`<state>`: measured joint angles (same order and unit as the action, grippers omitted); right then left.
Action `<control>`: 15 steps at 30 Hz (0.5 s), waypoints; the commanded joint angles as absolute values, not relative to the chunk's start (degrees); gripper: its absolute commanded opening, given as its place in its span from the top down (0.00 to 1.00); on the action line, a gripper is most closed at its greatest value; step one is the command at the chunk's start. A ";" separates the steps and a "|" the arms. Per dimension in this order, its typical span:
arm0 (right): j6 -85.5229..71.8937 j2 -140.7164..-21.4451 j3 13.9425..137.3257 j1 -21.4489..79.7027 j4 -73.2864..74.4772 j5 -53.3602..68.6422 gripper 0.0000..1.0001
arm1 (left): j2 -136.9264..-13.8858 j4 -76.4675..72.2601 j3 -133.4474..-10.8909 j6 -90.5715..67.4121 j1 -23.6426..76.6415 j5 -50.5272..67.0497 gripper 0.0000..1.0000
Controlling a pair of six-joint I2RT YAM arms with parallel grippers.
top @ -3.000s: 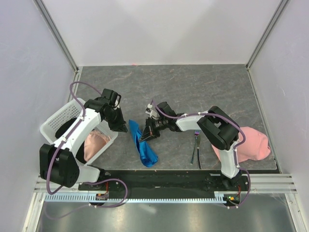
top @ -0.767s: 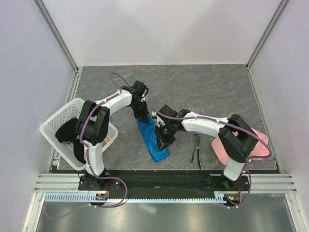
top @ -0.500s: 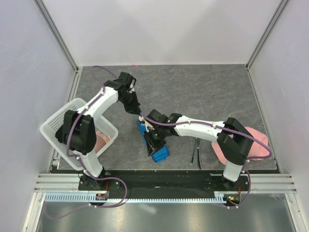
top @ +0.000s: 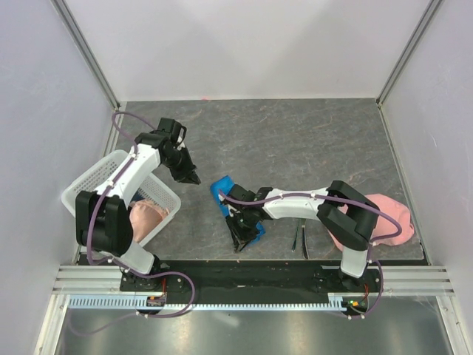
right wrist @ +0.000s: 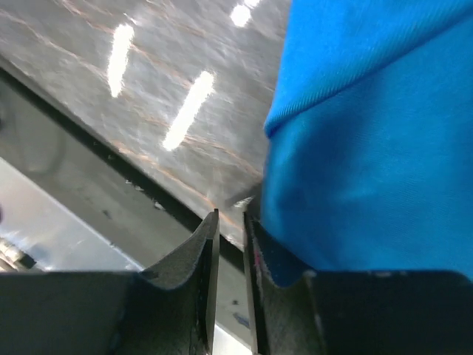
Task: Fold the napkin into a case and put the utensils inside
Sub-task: Move the smaller rectangle folded napkin to the center of the board.
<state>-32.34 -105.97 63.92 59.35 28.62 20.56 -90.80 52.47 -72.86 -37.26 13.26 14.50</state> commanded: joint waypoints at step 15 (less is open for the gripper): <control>-23.56 -111.01 71.79 32.87 37.17 6.50 0.76 | -84.20 53.18 -69.61 -37.00 13.53 17.84 0.86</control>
<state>-29.32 -108.14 68.47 33.87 32.21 14.48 -84.38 53.93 -69.06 -37.28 13.26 15.46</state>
